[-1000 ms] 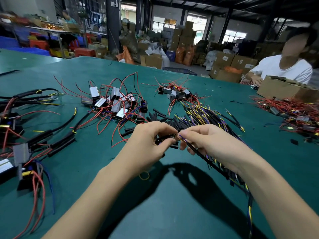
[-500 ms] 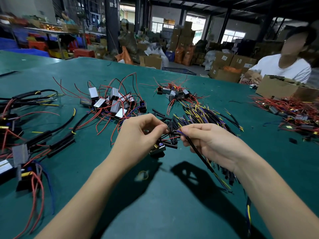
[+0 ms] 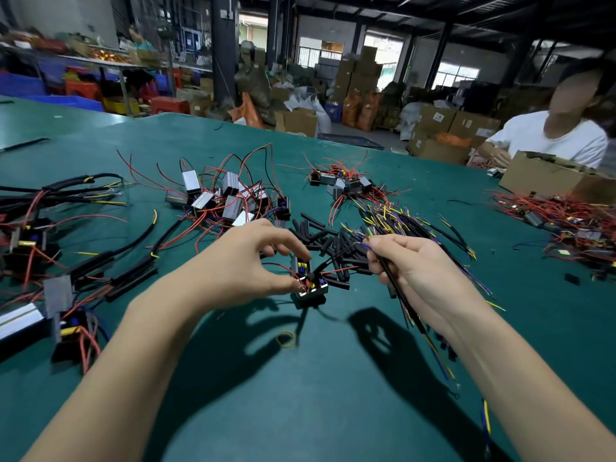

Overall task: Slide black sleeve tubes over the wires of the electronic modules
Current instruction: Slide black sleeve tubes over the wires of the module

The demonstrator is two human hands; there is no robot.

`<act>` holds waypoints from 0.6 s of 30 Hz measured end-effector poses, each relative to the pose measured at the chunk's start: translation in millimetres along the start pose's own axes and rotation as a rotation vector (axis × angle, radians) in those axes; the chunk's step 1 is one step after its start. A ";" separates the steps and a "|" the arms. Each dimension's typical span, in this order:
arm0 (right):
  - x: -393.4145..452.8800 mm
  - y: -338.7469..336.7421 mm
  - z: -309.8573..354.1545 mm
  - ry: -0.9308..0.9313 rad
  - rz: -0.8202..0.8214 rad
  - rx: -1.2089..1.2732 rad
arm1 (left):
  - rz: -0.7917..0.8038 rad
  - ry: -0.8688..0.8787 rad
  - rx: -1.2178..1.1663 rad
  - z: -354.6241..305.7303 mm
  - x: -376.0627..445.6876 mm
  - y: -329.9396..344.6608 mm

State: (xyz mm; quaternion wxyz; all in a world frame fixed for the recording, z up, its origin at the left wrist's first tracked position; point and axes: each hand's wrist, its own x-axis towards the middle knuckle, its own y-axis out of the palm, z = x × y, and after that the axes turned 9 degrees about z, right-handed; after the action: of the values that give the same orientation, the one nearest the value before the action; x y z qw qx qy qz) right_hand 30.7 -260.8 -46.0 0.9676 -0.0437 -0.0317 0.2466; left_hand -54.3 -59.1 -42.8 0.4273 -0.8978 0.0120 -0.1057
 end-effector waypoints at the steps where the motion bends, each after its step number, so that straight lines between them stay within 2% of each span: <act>1: 0.5 0.5 -0.4 0.004 0.003 0.025 | 0.007 0.016 -0.008 0.1 1.0 2.1; 7: 1.8 1.5 -2.2 0.033 0.031 0.106 | -0.047 0.134 -0.120 -0.7 6.7 13.0; 10: 1.1 2.1 -2.8 -0.004 0.045 0.056 | -0.154 0.146 -0.210 -2.9 10.8 22.2; 14: -5.0 2.3 0.7 -0.157 0.070 -0.114 | -0.365 0.060 -0.369 -12.9 17.0 37.8; 18: -6.2 0.7 6.4 -0.293 0.072 -0.278 | -0.416 -0.008 -0.645 -16.4 20.3 41.2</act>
State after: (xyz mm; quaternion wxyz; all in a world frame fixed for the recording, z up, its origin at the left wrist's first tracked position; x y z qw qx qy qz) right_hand 24.4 -262.7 -40.0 0.9278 -0.1417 -0.2042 0.2782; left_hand -34.9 -100.0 -60.8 0.0923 -0.9698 -0.1395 -0.1776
